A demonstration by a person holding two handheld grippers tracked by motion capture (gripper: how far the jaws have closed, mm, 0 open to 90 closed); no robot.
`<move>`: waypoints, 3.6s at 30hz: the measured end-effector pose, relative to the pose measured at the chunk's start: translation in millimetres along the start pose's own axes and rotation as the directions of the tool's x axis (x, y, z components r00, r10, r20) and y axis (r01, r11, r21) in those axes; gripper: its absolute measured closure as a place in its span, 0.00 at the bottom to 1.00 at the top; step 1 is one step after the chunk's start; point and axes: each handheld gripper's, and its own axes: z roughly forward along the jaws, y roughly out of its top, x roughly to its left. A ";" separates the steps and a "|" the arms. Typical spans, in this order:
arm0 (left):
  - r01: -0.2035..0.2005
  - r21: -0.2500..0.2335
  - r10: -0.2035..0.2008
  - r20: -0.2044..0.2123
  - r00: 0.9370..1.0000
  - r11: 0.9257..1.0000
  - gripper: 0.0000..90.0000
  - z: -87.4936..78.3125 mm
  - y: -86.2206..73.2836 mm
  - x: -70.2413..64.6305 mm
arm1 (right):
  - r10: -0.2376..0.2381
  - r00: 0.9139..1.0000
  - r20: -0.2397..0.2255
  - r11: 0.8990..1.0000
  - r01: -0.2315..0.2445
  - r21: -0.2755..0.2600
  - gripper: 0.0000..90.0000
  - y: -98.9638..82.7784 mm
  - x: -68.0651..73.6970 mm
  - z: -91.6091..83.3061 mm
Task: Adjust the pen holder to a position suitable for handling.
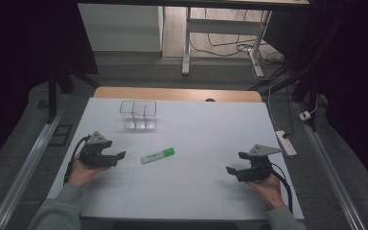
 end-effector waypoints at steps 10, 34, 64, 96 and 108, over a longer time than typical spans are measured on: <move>0.016 0.021 -0.016 -0.013 1.000 1.000 0.28 7.8 6.1 11.2 | -0.001 1.000 0.005 1.000 0.001 0.010 0.18 -0.1 0.1 0.6; 0.072 0.008 -0.071 -0.103 0.992 0.997 0.36 26.3 33.9 50.7 | -0.012 1.000 0.013 1.000 0.011 0.026 0.19 -0.7 -0.5 2.8; 0.099 0.038 -0.095 -0.102 0.990 0.994 0.97 55.5 64.7 92.8 | -0.017 1.000 0.024 0.999 0.016 0.039 0.19 -1.4 0.1 0.3; 0.093 0.036 -0.091 -0.059 0.994 0.995 0.99 73.8 81.5 99.2 | -0.013 1.000 0.026 0.999 0.012 0.050 0.20 -2.0 -0.3 1.8; 0.084 0.050 -0.081 -0.058 0.995 0.995 0.99 76.6 83.7 96.4 | -0.012 1.000 0.026 0.999 0.011 0.050 0.20 -2.0 -0.1 2.0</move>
